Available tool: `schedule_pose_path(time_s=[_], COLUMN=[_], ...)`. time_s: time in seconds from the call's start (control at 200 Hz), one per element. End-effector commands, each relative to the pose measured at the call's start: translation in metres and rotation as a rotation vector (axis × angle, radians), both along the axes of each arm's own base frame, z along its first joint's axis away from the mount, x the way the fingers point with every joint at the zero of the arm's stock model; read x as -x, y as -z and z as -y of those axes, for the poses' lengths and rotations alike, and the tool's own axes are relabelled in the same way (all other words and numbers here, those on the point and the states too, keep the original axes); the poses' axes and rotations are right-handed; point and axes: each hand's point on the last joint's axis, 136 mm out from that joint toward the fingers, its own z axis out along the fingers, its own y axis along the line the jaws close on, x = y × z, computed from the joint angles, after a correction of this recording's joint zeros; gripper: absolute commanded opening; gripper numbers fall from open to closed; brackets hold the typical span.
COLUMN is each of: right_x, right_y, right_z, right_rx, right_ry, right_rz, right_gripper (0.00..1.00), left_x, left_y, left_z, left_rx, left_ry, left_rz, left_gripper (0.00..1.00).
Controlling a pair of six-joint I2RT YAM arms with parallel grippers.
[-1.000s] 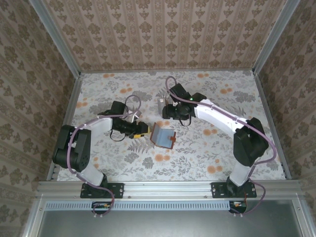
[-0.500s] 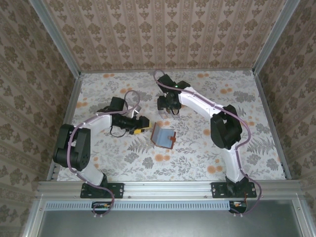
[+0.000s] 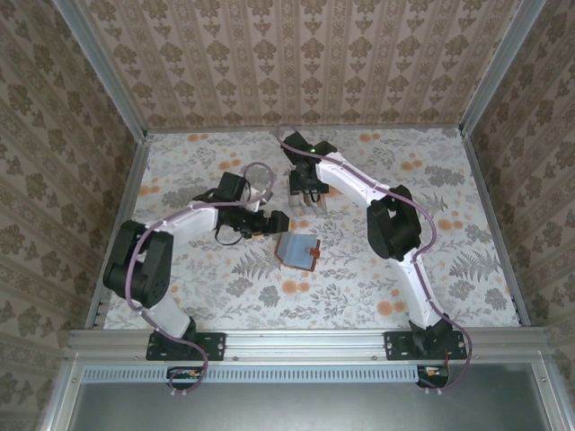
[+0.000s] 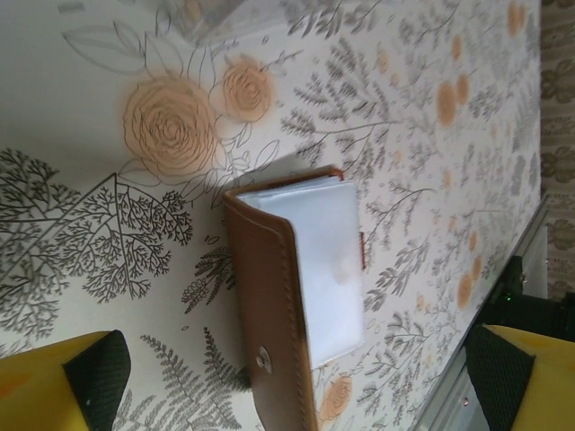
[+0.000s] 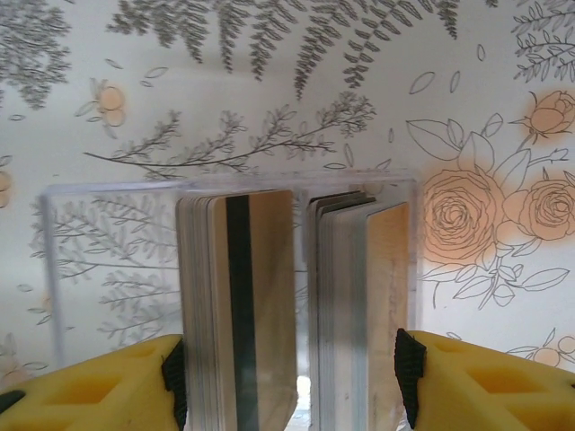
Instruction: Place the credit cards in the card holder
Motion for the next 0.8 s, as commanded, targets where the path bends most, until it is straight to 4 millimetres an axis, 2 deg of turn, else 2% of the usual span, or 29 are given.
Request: schedule_pose_path(time_s=[0.0,0.11,0.215,0.31,0.53,0.645,0.795], right_x=[0.002,0.002,0.002,0.002,0.001,-0.003,-0.002], right_y=[0.005,0.005,0.000,-0.007,-0.031,-0.038,-0.038], right_z=[0.015,0.018,0.024,0.023,0.004,0.002,-0.017], right_rx=[0.072,0.092,0.111,0.099,-0.023,-0.100,-0.209], right_ry=[0.005,0.008,0.013,0.006,-0.038,-0.020,-0.076], right_rz=[-0.025,-0.025,-0.014,-0.007,0.038,0.066,0.061], right_gripper=[0.63,0.63,0.63,0.64,0.66,0.67,0.69], left_x=[0.004,0.006,0.005,0.006,0.008,0.007,0.007], left_y=[0.019,0.029,0.030,0.028,0.032,0.032,0.032], left_z=[0.000,0.000,0.000,-0.001,-0.005,-0.006,-0.006], left_rx=[-0.035,-0.046,-0.043,-0.031,-0.016,-0.006,0.000], left_ry=[0.028,0.033,0.030,0.028,0.016,0.005,0.004], left_rz=[-0.052,-0.088,-0.103,-0.111,-0.152,-0.163,-0.168], left_gripper=[0.96,0.90,0.68,0.55,0.29,0.21,0.11])
